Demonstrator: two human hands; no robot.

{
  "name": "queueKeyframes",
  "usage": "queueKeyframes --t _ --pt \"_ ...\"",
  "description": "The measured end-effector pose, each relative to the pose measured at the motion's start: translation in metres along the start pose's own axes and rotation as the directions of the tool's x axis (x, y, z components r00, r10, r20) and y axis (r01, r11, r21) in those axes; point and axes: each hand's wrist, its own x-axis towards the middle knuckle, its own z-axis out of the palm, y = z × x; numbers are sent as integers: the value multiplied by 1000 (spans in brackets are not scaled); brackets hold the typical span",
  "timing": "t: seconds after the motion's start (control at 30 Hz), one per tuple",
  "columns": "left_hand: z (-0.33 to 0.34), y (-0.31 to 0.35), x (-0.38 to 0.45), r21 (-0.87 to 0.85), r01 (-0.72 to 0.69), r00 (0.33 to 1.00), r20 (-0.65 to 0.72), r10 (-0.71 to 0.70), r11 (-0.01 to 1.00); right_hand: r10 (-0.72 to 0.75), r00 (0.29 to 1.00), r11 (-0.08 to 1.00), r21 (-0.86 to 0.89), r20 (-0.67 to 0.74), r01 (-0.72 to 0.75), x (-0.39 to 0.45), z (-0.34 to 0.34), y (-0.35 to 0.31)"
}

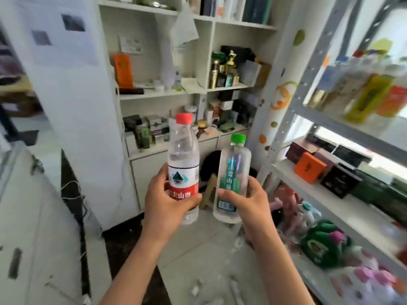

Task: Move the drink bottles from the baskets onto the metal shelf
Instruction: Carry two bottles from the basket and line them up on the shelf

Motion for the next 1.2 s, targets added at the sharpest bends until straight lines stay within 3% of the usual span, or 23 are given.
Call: queueKeyframes --t 0.2,0.43,0.9,1.07,1.2 --pt "129 52 -49 -98 -20 980 193 38 995 -70 984 990 -135 -162 48 -42 -151 -30" --pt "223 96 -76 -186 -1 929 364 70 982 -163 946 959 -271 -280 85 -61 -257 -66" --pt "358 134 5 -338 -42 823 522 224 940 -301 794 909 -412 -529 71 12 -340 -96" --pt "392 148 33 -334 -62 817 524 240 941 -341 748 888 -456 -569 58 55 -369 -105" --pt "429 161 56 -320 -92 850 468 242 943 -376 741 864 -500 -557 63 104 -402 -116"
